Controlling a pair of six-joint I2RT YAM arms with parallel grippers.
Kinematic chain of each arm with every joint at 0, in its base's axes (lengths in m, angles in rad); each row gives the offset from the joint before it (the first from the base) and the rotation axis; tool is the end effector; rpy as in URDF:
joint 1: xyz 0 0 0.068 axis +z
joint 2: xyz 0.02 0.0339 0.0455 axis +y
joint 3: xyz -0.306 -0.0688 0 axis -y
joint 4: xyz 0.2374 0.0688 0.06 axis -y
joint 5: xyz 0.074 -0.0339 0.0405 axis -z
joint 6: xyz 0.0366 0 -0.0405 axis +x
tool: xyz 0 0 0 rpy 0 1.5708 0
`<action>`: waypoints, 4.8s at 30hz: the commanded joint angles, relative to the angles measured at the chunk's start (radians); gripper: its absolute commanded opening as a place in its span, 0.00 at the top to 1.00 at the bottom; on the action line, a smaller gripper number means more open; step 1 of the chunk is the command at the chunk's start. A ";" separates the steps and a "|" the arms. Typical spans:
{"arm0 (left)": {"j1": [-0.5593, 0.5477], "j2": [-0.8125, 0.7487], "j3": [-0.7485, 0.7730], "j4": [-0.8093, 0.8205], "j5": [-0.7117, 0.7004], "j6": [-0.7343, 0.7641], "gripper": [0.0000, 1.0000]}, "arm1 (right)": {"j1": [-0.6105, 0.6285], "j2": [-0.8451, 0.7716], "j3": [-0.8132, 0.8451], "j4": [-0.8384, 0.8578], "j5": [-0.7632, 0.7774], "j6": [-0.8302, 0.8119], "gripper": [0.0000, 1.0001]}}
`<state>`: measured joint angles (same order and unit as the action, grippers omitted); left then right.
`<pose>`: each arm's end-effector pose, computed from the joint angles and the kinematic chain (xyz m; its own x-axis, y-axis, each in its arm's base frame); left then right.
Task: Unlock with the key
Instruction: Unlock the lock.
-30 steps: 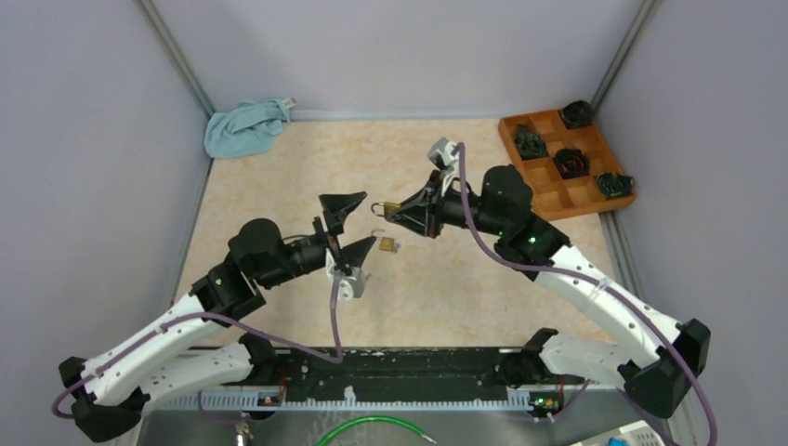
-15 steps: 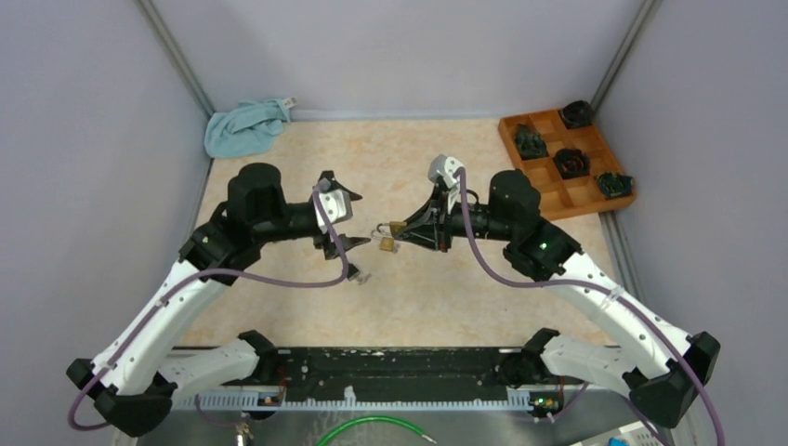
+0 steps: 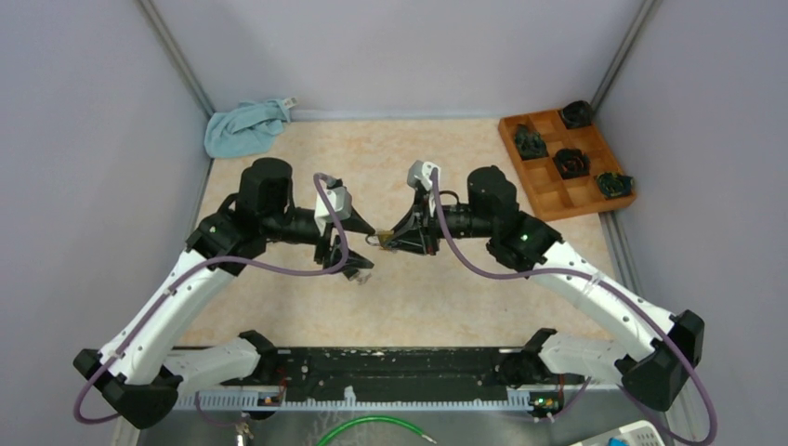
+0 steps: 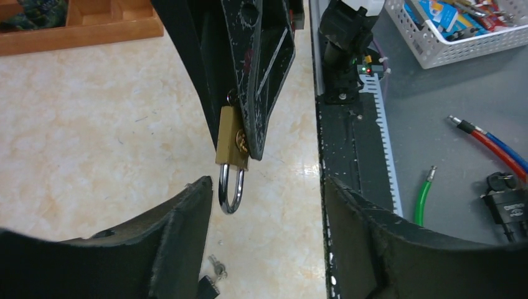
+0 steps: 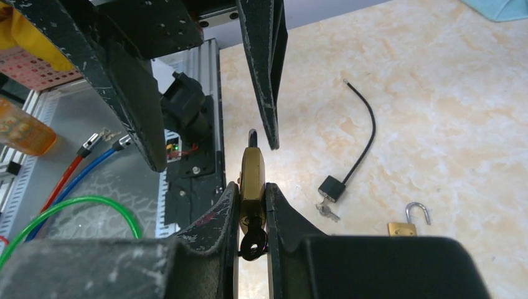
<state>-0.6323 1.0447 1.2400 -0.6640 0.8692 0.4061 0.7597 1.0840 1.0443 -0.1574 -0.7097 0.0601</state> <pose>0.1244 -0.1258 0.4390 0.0331 0.2918 -0.9559 0.9994 0.0029 0.0355 0.1404 0.1662 0.4146 -0.2009 -0.1280 -0.9712 -0.9754 0.1178 0.1863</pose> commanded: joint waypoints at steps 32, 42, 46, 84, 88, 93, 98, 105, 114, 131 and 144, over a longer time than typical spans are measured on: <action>0.022 -0.012 -0.003 -0.165 -0.265 0.265 1.00 | 0.014 -0.046 0.045 0.007 0.042 -0.040 1.00; 0.022 -0.062 -0.027 -0.075 -0.410 0.343 0.61 | -0.003 -0.042 0.029 0.091 0.039 0.052 1.00; 0.020 -0.122 -0.073 0.026 -0.380 0.357 0.07 | -0.005 -0.017 -0.003 0.210 0.009 0.188 1.00; -0.216 -0.323 -0.462 0.577 -0.432 0.851 0.36 | 0.005 0.103 0.045 0.332 -0.060 0.403 1.00; -0.215 -0.315 -0.462 0.578 -0.428 0.852 0.46 | 0.014 0.111 0.051 0.331 -0.059 0.400 1.00; -0.216 -0.313 -0.469 0.578 -0.428 0.854 0.50 | 0.025 0.122 0.065 0.328 -0.059 0.390 1.00; -0.217 -0.314 -0.476 0.577 -0.430 0.868 0.49 | 0.041 0.134 0.078 0.309 -0.052 0.369 1.00; -0.217 -0.327 -0.483 0.564 -0.444 0.885 0.94 | 0.033 0.114 0.085 0.283 -0.021 0.369 0.93; -0.218 -0.350 -0.529 0.653 -0.473 0.964 1.00 | -0.149 0.013 0.067 0.249 -0.071 0.557 0.60; -0.217 -0.339 -0.583 0.824 -0.451 1.175 1.00 | -0.138 -0.024 0.055 0.105 -0.094 0.363 0.54; -0.217 -0.328 -0.597 0.876 -0.423 1.339 1.00 | -0.135 -0.016 -0.023 0.255 -0.120 0.617 0.62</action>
<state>-0.8467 0.7273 0.6514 0.1528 0.4164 1.6592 0.6132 1.0679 1.0245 0.0109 -0.8108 0.5987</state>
